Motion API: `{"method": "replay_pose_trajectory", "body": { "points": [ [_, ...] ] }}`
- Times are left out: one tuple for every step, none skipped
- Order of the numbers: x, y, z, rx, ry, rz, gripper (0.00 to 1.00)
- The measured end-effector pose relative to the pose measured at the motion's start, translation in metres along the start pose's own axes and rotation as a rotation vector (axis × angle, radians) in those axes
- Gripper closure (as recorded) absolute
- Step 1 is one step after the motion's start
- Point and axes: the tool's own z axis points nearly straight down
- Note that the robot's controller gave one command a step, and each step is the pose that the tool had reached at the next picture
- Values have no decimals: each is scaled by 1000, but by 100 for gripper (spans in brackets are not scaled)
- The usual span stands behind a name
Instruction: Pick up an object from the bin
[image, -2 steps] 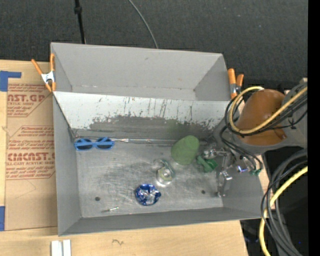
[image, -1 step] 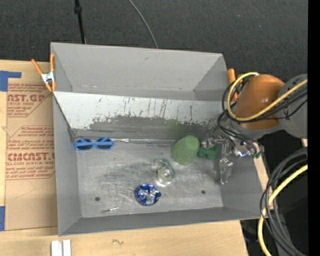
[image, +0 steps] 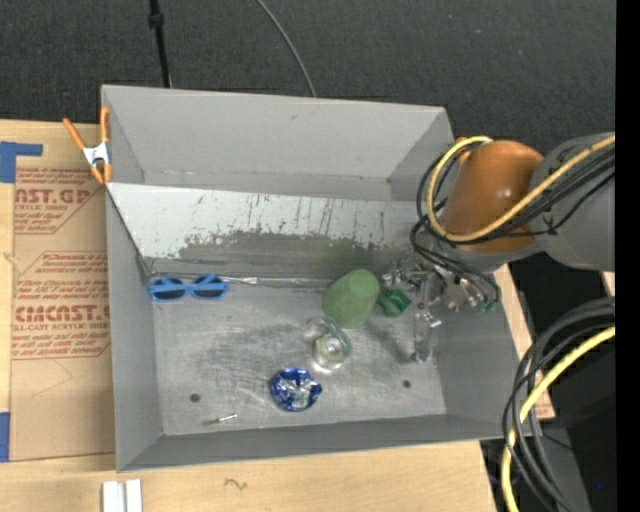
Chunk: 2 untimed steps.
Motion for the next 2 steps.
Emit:
{"method": "replay_pose_trajectory", "body": {
  "points": [
    [-38,96,10,9,-15,-145,0],
    [12,178,9,10,-25,-235,0]
  ]
}}
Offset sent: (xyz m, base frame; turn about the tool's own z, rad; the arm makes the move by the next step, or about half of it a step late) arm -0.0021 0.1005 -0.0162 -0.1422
